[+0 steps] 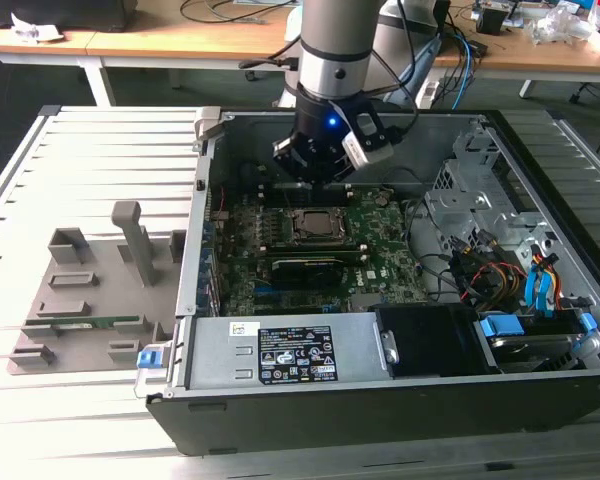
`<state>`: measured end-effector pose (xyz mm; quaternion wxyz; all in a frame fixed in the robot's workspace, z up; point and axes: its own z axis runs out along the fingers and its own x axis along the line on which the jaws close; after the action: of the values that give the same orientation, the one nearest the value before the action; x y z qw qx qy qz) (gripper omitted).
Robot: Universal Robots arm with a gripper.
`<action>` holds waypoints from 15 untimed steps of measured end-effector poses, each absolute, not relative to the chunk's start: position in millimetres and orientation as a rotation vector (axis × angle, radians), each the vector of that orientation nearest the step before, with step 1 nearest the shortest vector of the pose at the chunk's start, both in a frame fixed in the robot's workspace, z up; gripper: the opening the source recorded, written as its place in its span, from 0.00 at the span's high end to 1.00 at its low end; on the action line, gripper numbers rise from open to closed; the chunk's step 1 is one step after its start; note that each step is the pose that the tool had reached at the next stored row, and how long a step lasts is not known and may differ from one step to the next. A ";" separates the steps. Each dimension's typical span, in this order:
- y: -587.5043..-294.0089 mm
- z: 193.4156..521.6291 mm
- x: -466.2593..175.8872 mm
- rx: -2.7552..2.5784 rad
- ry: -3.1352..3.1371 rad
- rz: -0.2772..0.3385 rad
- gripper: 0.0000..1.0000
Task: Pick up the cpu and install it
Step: 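Install the first cpu locking lever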
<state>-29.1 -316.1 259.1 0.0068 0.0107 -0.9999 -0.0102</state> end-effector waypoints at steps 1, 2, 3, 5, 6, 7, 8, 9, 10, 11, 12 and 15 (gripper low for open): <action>-314.2 259.1 -29.3 0.034 -3.128 -0.031 0.89; -311.9 259.1 -29.6 0.034 -3.128 -0.031 0.89; -309.5 259.1 -30.4 0.034 -3.128 -0.031 0.89; -306.7 259.1 -31.4 0.034 -3.128 -0.030 0.89; -305.5 259.1 -32.0 0.034 -3.128 -0.030 0.89; -304.6 259.1 -32.4 0.034 -3.128 -0.030 0.89; -303.5 259.1 -32.7 0.034 -3.128 -0.030 0.89; -300.4 259.1 -32.8 0.034 -3.128 -0.030 0.89; -293.1 259.0 -32.8 0.034 -3.128 -0.028 0.89; -288.4 259.1 -33.1 0.034 -3.128 -0.027 0.89; -285.7 259.1 -35.0 0.034 -3.128 -0.027 0.89; -288.0 259.1 -40.7 0.034 -3.129 -0.027 0.89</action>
<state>-40.7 -288.0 259.1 0.0062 0.0109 -0.9999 -0.0087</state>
